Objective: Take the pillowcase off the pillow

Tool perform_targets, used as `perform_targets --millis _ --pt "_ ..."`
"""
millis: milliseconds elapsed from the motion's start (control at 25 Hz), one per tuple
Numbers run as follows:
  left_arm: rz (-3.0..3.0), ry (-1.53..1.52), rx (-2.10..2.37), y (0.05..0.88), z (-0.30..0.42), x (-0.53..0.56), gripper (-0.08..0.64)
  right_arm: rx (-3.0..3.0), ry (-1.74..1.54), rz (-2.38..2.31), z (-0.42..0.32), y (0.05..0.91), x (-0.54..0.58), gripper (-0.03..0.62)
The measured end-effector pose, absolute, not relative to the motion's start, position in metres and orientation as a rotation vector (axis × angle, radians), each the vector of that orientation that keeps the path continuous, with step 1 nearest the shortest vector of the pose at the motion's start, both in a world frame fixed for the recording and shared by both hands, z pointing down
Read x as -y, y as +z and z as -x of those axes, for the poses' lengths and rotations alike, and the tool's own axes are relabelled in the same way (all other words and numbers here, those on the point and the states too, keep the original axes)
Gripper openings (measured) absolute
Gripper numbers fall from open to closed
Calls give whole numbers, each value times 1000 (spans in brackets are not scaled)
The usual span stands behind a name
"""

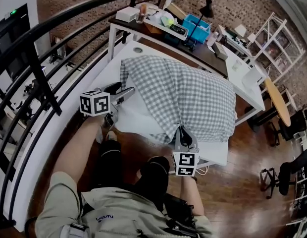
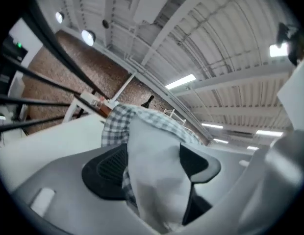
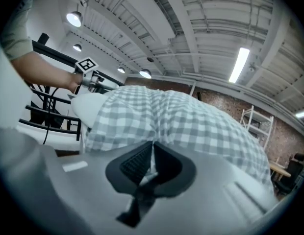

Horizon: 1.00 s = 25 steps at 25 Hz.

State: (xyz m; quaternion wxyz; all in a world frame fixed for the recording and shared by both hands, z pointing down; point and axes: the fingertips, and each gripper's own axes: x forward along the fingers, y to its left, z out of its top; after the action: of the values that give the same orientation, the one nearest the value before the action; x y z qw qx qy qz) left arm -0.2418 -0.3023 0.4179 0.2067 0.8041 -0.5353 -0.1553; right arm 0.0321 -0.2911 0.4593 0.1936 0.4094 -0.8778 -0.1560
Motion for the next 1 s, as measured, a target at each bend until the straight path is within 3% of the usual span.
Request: perform_targets --millis 80,240,320,480,720,880,1000 --pt "-2230 -511 1312 421 230 313 300 2465 -432 -1132 -32 460 290 12" --pt "-2364 -484 1288 410 205 299 101 2474 -382 -1059 -33 462 287 12" --pt "-2462 -296 1454 409 196 288 58 2511 -298 -973 -34 458 281 14" --pt "-2590 -46 1691 406 178 268 40 2730 -134 -727 -28 393 250 92" --pt "-2619 -25 1789 408 163 251 38 2944 -420 -456 32 268 210 106" --pt "-2643 4 1820 408 154 244 38 2774 -674 -454 94 262 230 177" --pt "-2666 25 1839 406 146 236 38 2635 -670 -452 139 290 261 193"
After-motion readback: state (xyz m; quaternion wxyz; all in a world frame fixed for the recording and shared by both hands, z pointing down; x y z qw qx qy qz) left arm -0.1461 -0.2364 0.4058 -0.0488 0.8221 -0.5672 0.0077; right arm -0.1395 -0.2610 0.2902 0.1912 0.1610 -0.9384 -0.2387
